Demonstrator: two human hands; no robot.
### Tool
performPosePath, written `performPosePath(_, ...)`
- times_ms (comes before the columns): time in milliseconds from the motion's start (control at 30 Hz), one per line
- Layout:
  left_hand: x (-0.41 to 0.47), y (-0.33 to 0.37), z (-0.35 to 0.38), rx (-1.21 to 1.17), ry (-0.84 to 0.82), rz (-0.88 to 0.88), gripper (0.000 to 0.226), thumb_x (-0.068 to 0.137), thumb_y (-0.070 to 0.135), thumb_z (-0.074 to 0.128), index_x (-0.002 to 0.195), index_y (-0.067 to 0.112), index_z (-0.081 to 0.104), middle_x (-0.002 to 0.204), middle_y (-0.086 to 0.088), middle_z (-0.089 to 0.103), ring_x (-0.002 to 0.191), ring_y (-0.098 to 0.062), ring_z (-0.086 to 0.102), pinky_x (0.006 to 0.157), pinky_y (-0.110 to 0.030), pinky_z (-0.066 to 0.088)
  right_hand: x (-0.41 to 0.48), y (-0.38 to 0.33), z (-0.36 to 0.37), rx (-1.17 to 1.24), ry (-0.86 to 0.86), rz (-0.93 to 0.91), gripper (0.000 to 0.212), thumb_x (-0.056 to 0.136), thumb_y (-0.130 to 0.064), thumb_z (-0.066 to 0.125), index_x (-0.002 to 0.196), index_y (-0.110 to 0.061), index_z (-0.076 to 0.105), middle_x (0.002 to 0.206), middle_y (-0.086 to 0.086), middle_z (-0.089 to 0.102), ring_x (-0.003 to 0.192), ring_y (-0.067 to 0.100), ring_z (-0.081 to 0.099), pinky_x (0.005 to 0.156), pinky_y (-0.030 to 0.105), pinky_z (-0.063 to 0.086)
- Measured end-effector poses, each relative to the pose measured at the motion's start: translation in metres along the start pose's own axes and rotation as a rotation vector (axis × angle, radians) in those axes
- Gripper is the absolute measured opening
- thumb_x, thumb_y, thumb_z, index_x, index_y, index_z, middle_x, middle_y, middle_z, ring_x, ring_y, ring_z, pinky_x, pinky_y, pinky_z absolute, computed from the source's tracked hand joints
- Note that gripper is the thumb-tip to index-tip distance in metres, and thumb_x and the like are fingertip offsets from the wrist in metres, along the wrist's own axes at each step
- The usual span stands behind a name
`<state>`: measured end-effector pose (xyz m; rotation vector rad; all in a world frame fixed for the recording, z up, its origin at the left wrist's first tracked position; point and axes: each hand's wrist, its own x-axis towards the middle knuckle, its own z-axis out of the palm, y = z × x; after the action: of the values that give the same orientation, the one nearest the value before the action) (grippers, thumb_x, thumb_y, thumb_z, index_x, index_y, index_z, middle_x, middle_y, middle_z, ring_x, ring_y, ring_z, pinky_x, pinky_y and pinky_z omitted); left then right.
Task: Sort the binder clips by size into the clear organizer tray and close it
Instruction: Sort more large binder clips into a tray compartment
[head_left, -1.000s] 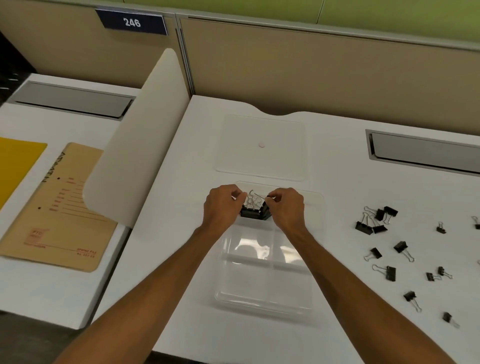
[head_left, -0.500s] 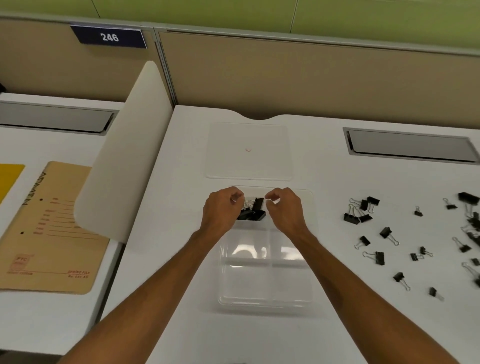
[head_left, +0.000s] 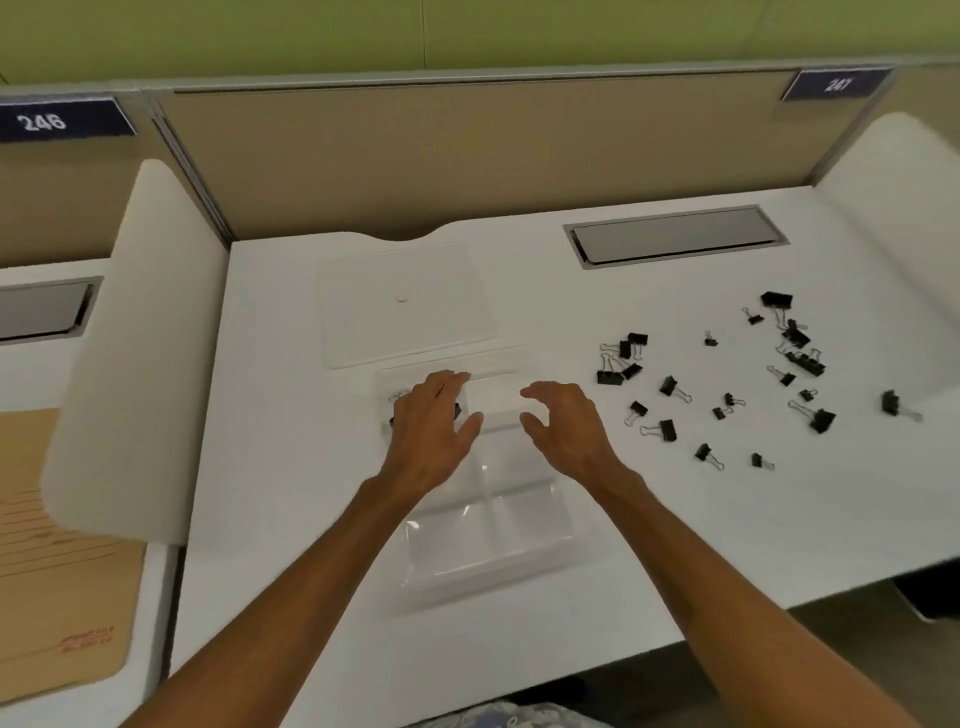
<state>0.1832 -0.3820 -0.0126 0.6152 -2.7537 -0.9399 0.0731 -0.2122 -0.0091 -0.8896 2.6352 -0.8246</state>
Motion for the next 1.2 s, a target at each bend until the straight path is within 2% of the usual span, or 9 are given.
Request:
performPosePath(100,-0.006,0.026,0.019,-0.028,-0.039,0.069,0.054,0.094,0.041,0.058,0.142,0.023,0.043,0.146,-0.001,0.045,0.129,-0.023,0.047,0.108,-0.047,0.038,-0.019,0.020,-0.018,-0.018,0.018,0.030,0.043,0.095,-0.024,0.063,0.136,-0.013,0.058,0.144,0.006,0.054,0.136,0.024,0.043,0.113,0.041,0.034)
performPosePath(233,-0.017,0.070,0.043,-0.040,-0.077,0.130,0.053,0.095,0.037,0.056,0.144,0.023,0.041,0.149,0.000,0.042,0.133,-0.020,0.041,0.111,-0.039,0.035,-0.042,0.057,-0.045,-0.017,0.051,0.090,0.045,0.095,-0.026,0.063,0.138,-0.013,0.056,0.146,0.007,0.051,0.138,0.023,0.041,0.112,0.032,0.029)
performPosePath(400,-0.032,0.131,0.080,-0.055,-0.095,0.158,0.049,0.095,0.035,0.056,0.141,0.022,0.045,0.145,0.002,0.046,0.130,-0.019,0.044,0.109,-0.035,0.035,-0.075,0.110,-0.088,-0.002,0.089,0.114,0.041,0.094,-0.025,0.063,0.133,-0.014,0.060,0.135,0.007,0.059,0.126,0.027,0.051,0.105,0.042,0.040)
performPosePath(567,-0.048,0.196,0.123,-0.057,-0.079,0.164,0.047,0.095,0.033,0.057,0.139,0.022,0.046,0.143,0.002,0.047,0.127,-0.018,0.045,0.106,-0.035,0.037,-0.114,0.168,-0.131,0.030,0.142,0.102,0.035,0.094,-0.023,0.064,0.127,-0.014,0.063,0.130,0.006,0.061,0.123,0.025,0.052,0.101,0.035,0.041)
performPosePath(700,-0.064,0.240,0.157,-0.082,-0.062,0.136,0.048,0.095,0.033,0.057,0.140,0.021,0.046,0.144,0.001,0.047,0.130,-0.019,0.044,0.109,-0.037,0.037,-0.140,0.211,-0.160,0.048,0.167,0.065,0.031,0.094,-0.023,0.064,0.124,-0.017,0.064,0.125,0.004,0.062,0.114,0.024,0.057,0.097,0.042,0.047)
performPosePath(833,-0.080,0.276,0.185,-0.091,-0.051,0.092,0.048,0.096,0.034,0.055,0.141,0.024,0.044,0.148,0.002,0.044,0.136,-0.018,0.040,0.112,-0.035,0.032,-0.163,0.245,-0.189,0.077,0.188,0.054,0.027,0.093,-0.022,0.064,0.120,-0.017,0.065,0.121,0.002,0.064,0.108,0.021,0.060,0.096,0.040,0.048)
performPosePath(967,-0.088,0.308,0.205,-0.028,-0.045,0.088,0.046,0.097,0.035,0.054,0.141,0.024,0.045,0.147,0.001,0.046,0.135,-0.018,0.040,0.112,-0.036,0.023,-0.180,0.274,-0.210,0.059,0.176,0.047,0.029,0.096,-0.022,0.062,0.124,-0.016,0.063,0.129,0.003,0.060,0.115,0.021,0.058,0.100,0.032,0.043)
performPosePath(1067,-0.088,0.327,0.216,0.018,-0.031,0.104,0.043,0.097,0.035,0.052,0.139,0.025,0.047,0.142,0.001,0.051,0.129,-0.018,0.045,0.110,-0.035,0.020,-0.184,0.292,-0.222,0.063,0.183,0.062,0.031,0.097,-0.023,0.059,0.127,-0.016,0.062,0.134,0.003,0.058,0.124,0.020,0.054,0.104,0.031,0.040)
performPosePath(1200,-0.074,0.344,0.231,0.033,-0.036,0.131,0.041,0.097,0.033,0.053,0.137,0.025,0.049,0.137,0.002,0.054,0.125,-0.018,0.048,0.110,-0.035,0.019,-0.180,0.314,-0.235,0.064,0.194,0.085,0.032,0.098,-0.024,0.058,0.129,-0.017,0.060,0.137,0.002,0.056,0.125,0.020,0.053,0.106,0.034,0.041)
